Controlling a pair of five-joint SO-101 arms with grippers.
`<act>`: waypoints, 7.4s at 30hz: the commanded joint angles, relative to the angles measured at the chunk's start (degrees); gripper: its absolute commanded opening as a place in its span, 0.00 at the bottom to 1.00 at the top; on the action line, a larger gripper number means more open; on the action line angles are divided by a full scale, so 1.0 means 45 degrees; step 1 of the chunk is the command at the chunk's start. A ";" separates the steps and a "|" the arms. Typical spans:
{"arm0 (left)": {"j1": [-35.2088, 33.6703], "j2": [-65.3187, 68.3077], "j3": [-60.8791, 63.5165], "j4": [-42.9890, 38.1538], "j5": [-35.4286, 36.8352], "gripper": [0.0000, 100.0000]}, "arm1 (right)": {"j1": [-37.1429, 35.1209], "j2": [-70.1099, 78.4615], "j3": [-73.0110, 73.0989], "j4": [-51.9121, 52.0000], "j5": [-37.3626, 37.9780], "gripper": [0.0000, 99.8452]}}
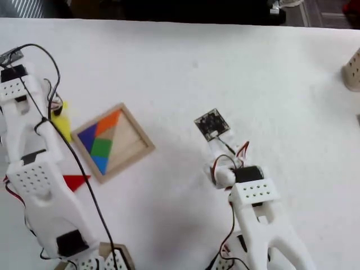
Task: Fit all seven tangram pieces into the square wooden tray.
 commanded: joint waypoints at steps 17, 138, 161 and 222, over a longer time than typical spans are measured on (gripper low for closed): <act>0.0713 0.0635 0.0274 -0.0586 0.0078 0.02 | -0.0049 -0.0147 -0.0059 -0.0205 0.0039 0.02; 0.7805 -0.9739 1.0764 -0.4005 -0.5431 0.02 | 0.0107 -0.0147 -0.0137 -0.0264 0.0039 0.02; 0.7922 -0.9895 1.3070 -0.6505 -0.5919 0.02 | 0.0127 -0.0147 -0.0137 -0.0264 0.0020 0.02; 0.6808 -1.1790 1.7543 -1.2659 -0.2540 0.15 | 0.0361 -0.0068 -0.0117 -0.0264 0.0020 0.02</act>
